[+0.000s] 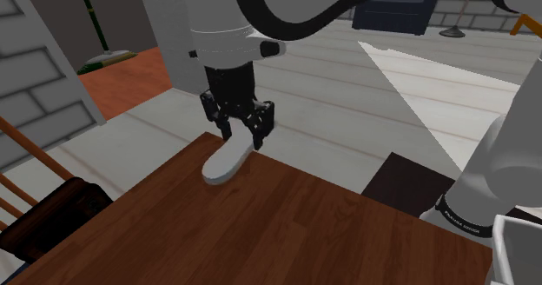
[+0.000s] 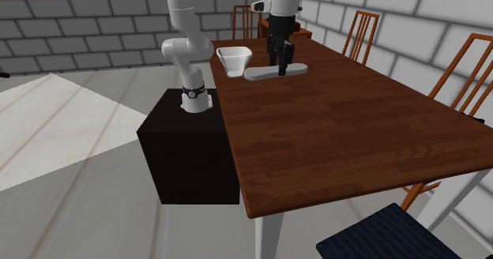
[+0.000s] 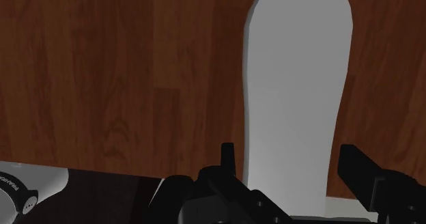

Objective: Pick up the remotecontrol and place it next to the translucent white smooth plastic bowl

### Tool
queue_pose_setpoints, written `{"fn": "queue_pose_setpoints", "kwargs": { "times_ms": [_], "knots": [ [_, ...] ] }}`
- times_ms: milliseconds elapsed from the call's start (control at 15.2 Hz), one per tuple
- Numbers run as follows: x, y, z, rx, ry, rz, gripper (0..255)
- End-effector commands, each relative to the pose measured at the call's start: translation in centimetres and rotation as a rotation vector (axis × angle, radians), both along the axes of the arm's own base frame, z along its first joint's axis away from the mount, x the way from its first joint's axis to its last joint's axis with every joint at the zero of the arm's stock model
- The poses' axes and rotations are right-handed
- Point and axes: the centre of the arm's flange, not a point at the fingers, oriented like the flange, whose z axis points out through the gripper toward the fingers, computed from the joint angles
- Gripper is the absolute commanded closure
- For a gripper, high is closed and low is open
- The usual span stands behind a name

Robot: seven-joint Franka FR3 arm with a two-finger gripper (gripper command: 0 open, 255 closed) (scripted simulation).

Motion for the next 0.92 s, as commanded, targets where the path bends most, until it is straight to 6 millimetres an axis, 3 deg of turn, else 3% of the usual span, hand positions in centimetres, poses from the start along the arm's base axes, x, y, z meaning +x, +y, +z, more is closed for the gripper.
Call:
{"fn": "queue_pose_setpoints", "kwargs": {
  "times_ms": [0,858],
  "knots": [
    [-2.6,0.4,0.0,0.0,0.0,-0.002,255],
    [-19.6,3.0,0.0,0.0,0.0,-0.002,255]
  ]
}}
